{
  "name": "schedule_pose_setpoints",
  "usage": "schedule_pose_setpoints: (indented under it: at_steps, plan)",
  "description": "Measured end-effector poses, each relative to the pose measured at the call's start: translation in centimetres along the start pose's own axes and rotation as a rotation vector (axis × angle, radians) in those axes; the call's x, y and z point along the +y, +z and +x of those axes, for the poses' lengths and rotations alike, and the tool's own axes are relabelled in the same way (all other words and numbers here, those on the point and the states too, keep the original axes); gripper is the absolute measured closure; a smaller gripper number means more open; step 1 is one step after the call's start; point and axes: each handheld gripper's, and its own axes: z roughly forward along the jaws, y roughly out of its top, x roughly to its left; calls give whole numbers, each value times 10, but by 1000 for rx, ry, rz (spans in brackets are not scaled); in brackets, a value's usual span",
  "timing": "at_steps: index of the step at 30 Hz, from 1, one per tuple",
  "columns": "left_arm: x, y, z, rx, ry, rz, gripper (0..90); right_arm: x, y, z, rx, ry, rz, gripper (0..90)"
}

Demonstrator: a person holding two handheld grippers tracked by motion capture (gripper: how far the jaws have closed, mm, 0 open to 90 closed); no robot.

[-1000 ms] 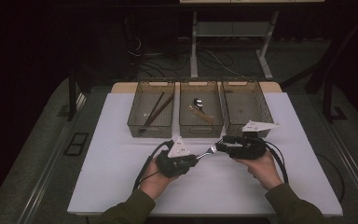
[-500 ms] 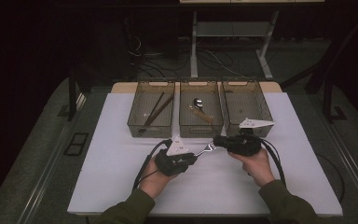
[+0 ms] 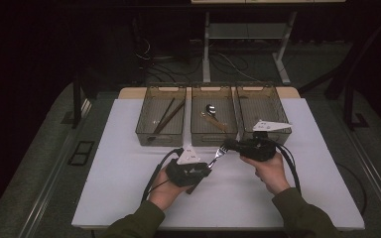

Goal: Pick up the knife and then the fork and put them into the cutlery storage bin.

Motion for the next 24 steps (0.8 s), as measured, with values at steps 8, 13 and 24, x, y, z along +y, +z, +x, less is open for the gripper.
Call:
schedule_pose_setpoints:
  at_steps: [8,13,24]
  plan:
    - [-8,-15,10,-34,-39,-57,561,7,-12,-7,-32,-5,-16,872]
    - [-19,-26,15,-43,-29,-62,479,13,-25,-13,-68,-2,-32,872]
    - [-53,-51,21,-49,-37,-59,295,29,-58,-33,-143,14,-63,872]
